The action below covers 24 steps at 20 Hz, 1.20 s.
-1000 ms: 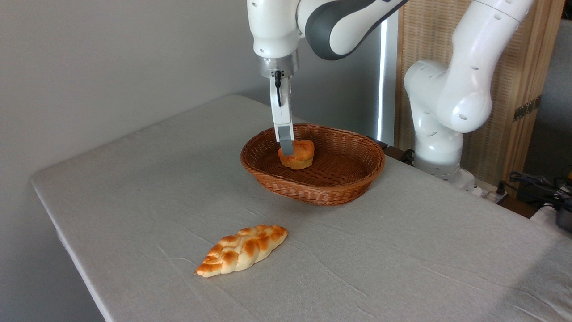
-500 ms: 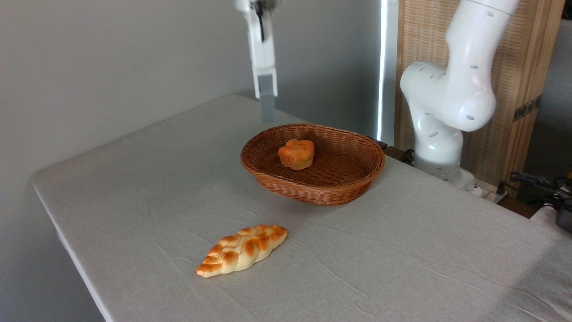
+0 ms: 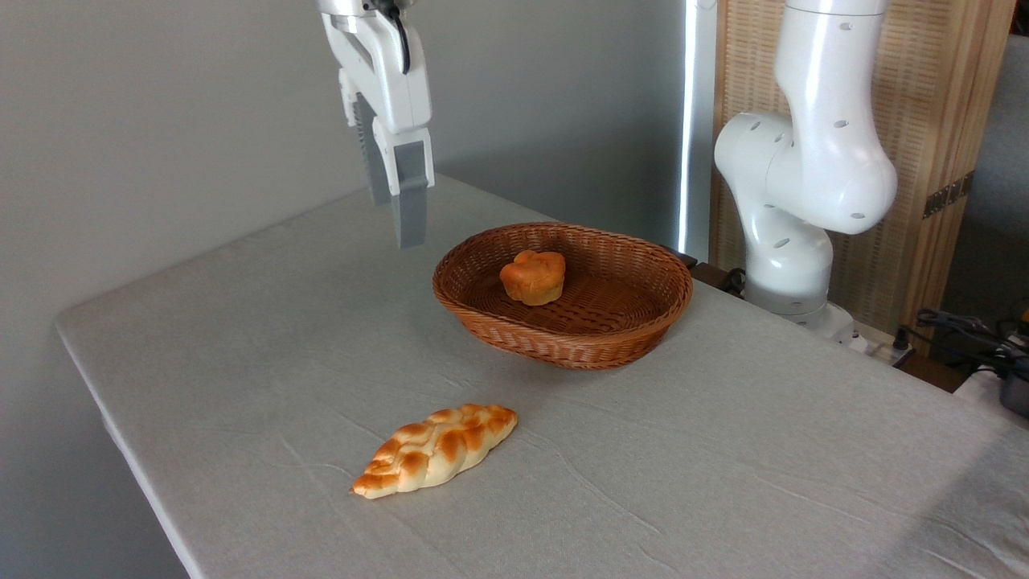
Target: Put bread into the basket
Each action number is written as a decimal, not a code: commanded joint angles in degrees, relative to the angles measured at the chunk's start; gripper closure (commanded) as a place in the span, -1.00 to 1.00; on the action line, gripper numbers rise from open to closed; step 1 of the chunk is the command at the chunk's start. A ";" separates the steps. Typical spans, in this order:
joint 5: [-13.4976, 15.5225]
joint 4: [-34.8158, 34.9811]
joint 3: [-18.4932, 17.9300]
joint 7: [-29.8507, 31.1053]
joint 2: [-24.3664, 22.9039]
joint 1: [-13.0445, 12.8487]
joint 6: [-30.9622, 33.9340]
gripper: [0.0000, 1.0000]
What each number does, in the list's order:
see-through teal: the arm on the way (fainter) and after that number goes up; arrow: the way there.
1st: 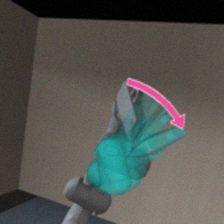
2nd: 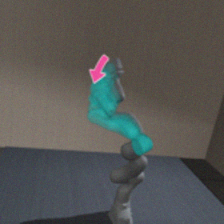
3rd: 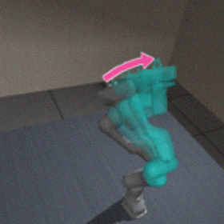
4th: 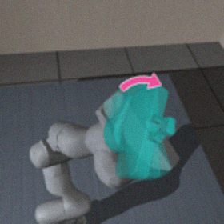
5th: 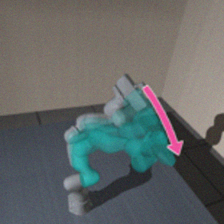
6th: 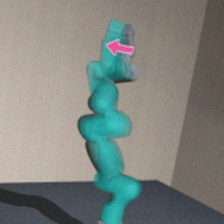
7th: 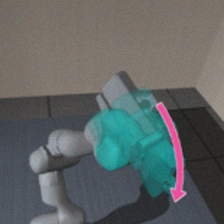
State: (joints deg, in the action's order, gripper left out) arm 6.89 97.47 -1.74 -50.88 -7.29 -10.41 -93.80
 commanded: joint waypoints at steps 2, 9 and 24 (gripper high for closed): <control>-0.38 -4.65 0.60 1.31 2.01 2.32 1.87 -1.00; -2.41 -5.62 0.68 8.32 4.21 2.23 0.64 -1.00; -2.94 -5.80 0.86 10.18 6.50 4.87 2.13 -1.00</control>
State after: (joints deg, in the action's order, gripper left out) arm 4.45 93.67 -0.79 -41.68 -1.69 -7.32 -93.72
